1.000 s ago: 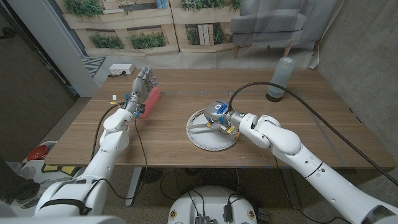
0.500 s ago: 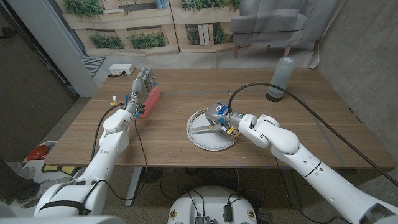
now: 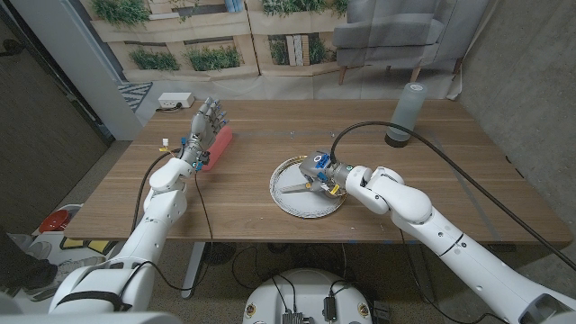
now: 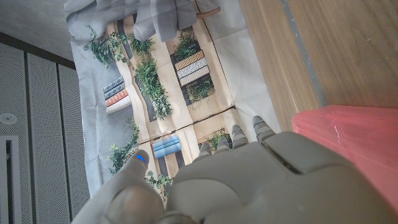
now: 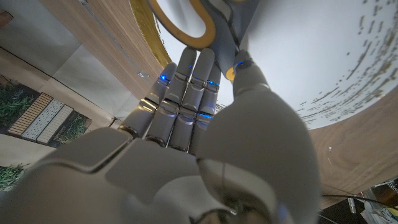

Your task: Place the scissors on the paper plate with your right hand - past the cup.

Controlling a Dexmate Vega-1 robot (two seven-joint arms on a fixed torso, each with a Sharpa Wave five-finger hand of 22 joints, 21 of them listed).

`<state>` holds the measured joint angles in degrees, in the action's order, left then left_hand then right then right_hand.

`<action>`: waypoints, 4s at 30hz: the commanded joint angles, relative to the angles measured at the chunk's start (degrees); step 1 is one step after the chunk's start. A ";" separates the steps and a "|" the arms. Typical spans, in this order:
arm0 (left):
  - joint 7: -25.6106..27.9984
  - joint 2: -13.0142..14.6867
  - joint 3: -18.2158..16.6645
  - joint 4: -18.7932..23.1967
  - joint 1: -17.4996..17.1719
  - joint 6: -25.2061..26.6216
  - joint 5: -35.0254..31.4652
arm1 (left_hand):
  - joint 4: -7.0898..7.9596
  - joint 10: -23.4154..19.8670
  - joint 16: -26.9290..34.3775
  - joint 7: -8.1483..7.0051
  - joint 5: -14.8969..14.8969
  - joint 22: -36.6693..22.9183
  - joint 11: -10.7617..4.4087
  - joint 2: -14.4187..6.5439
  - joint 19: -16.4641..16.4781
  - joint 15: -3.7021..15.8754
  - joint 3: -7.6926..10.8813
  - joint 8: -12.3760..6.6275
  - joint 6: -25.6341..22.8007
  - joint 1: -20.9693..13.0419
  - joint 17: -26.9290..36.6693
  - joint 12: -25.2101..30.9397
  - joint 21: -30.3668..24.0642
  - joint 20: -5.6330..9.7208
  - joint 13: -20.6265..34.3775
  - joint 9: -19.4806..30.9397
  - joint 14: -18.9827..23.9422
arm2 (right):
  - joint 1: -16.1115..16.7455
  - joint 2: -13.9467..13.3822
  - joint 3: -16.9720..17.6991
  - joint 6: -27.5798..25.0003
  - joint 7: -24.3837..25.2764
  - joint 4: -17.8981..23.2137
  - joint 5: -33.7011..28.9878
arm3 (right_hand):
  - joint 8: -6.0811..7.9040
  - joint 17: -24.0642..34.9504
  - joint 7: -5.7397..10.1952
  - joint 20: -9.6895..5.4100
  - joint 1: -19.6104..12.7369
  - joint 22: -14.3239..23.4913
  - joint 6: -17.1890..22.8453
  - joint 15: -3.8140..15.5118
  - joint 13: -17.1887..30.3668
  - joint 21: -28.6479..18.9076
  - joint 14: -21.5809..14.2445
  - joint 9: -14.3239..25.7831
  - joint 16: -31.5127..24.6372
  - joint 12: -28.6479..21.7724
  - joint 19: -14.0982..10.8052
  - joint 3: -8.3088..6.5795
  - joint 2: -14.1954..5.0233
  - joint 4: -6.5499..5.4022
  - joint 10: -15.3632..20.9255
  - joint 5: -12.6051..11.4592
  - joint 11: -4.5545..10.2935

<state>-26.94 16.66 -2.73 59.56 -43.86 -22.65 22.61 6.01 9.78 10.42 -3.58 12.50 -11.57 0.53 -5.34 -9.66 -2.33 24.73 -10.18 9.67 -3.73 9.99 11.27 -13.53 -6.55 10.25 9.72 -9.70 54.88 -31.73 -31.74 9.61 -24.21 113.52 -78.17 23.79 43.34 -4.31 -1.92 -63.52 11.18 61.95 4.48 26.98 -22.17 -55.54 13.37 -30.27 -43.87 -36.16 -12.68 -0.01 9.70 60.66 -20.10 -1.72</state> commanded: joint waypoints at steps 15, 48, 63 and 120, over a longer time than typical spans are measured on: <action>0.36 0.20 -0.51 2.67 -1.72 0.40 0.25 | 0.03 5.80 0.16 0.02 0.23 -0.09 0.04 -0.34 -3.28 -0.31 -0.13 -0.25 0.66 -0.06 0.22 0.22 0.07 -0.47 0.17 0.18 -7.83 | 0.80 -0.24 -0.05 -0.41 -2.10 1.08 -1.15 | -4.35 -2.08 3.66 1.04 -1.09 0.07 -0.41 4.02 -4.36 0.31 2.99 7.24 5.35 5.97 2.53 -2.56 -3.29 -2.73 -5.77 0.07 0.68; 0.56 0.44 -0.91 5.46 -3.28 1.06 0.26 | -0.03 5.89 0.13 -0.05 0.20 -0.09 0.00 -0.31 -3.34 -0.29 -0.20 -0.23 0.67 -0.12 0.23 0.16 0.12 -0.49 0.17 0.18 -7.85 | 1.82 -0.20 1.14 -0.73 -4.17 3.32 -1.94 | -13.79 -15.54 7.30 3.20 2.72 -0.27 -25.46 2.50 -12.31 0.79 17.21 0.39 19.42 23.01 4.58 -5.33 -1.56 -2.79 -27.29 -1.19 0.65; 0.95 0.40 -0.79 6.68 -3.82 1.51 0.01 | -0.06 5.63 0.13 -0.10 0.20 -0.09 0.12 -0.37 -3.22 -0.31 -0.18 -0.26 0.58 -0.17 0.23 0.25 0.09 -0.47 0.17 0.19 -7.83 | 2.97 -0.45 3.26 -1.65 -2.55 3.96 2.80 | -13.15 -16.67 6.50 3.77 8.38 -0.26 -27.92 1.41 -13.22 0.94 19.45 -0.53 19.30 25.18 5.03 -4.51 -3.85 -6.30 -28.87 -0.06 -0.03; 1.06 1.12 -0.95 13.26 -6.99 3.48 -0.25 | -0.34 5.44 0.13 -0.25 0.09 -0.10 0.05 -0.57 -3.30 -0.39 0.05 -0.23 0.40 -0.54 0.24 0.20 0.15 -0.57 0.21 0.21 -7.84 | 4.59 -3.10 6.48 -7.66 -0.03 8.20 13.36 | -13.52 -21.00 5.05 4.41 38.44 -0.37 -39.85 -2.58 -14.90 5.70 36.78 -1.84 20.11 33.24 14.91 0.46 -10.28 -19.28 -41.00 5.91 -1.18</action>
<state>-25.69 17.59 -3.66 71.79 -50.40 -19.56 22.36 6.01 9.78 10.42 -3.58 12.47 -11.57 0.53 -5.27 -9.97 -2.33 24.73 -10.18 9.67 -4.42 9.99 11.27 -13.53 -6.86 10.25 9.72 -9.70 59.35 -34.25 -25.56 2.98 -24.92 120.72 -64.92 10.41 22.47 0.53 2.47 -25.55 10.67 22.67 1.92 11.97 -16.67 -19.44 11.45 -10.24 -10.83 -21.50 -11.64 -10.23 -9.63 20.41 -14.17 -3.06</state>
